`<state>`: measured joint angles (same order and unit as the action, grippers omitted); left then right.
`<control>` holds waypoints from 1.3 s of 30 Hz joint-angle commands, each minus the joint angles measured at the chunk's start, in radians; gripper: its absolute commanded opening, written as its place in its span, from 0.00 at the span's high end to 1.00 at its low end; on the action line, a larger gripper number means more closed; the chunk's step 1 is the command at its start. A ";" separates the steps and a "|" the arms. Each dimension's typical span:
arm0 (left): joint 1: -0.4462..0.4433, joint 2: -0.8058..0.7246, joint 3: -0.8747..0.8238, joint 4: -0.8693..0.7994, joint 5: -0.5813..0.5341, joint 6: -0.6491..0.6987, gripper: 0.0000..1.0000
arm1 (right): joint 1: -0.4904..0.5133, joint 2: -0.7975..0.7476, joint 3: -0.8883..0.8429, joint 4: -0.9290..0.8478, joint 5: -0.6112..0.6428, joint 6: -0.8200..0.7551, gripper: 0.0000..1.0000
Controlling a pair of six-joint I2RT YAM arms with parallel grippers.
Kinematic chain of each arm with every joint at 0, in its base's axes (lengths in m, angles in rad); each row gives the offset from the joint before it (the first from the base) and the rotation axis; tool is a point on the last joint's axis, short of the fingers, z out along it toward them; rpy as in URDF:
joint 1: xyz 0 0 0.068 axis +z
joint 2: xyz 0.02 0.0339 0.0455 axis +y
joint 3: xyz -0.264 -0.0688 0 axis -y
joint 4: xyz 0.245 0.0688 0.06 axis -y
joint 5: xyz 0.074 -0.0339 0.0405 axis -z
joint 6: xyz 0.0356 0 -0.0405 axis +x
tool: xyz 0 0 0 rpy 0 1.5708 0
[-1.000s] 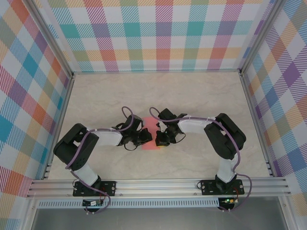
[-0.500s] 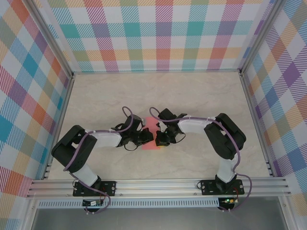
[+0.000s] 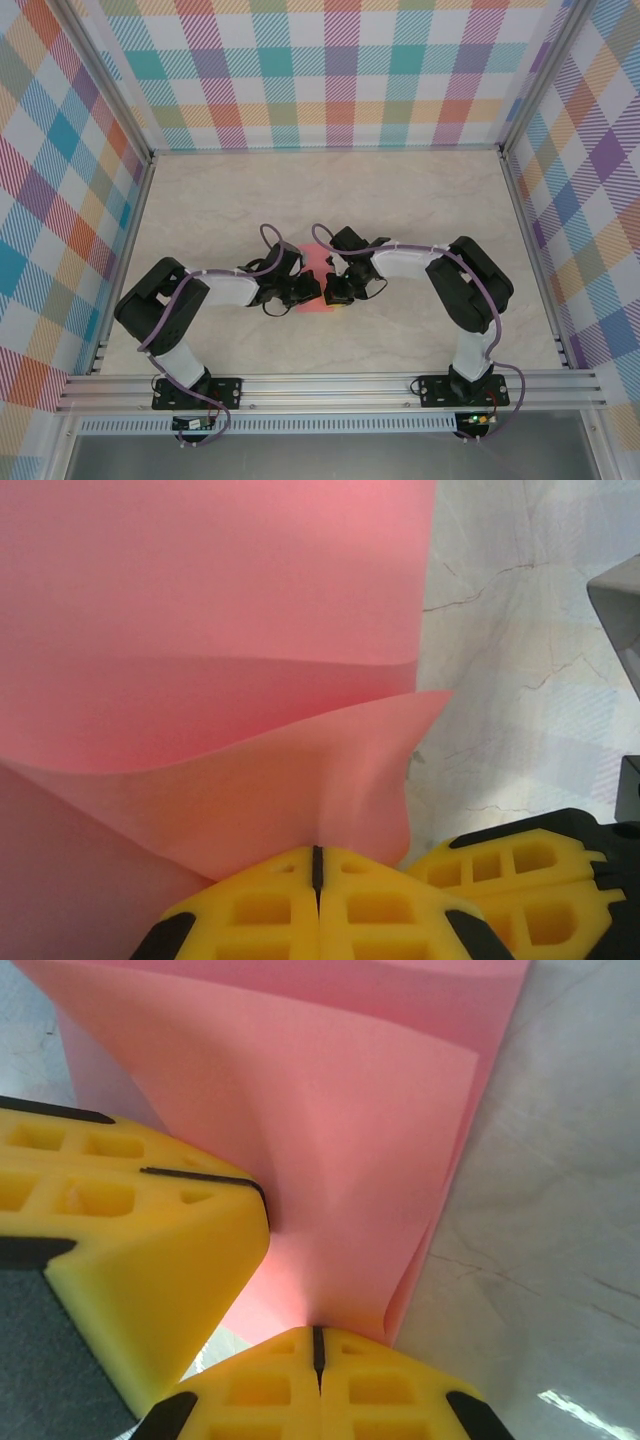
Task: Fold a paper plane with a square sheet of paper (pick it up from the middle)
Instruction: Fold the triangle a second time at the center of the table.
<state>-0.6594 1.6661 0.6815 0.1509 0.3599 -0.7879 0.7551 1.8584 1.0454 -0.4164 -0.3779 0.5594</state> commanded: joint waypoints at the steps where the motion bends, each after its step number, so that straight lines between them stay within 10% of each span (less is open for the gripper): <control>1: 0.008 -0.010 0.012 -0.143 -0.158 0.050 0.95 | 0.006 0.087 -0.084 -0.138 0.123 -0.027 0.95; 22: 0.307 -0.036 -0.025 -0.141 -0.089 0.155 0.95 | 0.007 0.104 -0.105 -0.126 0.106 -0.019 0.95; 39: 0.140 -0.109 -0.034 -0.010 0.068 0.102 0.95 | 0.007 0.046 -0.068 -0.078 0.032 -0.016 0.95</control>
<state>-0.4988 1.5066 0.6624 0.1036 0.3973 -0.6697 0.7467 1.8542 1.0294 -0.3923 -0.4030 0.5415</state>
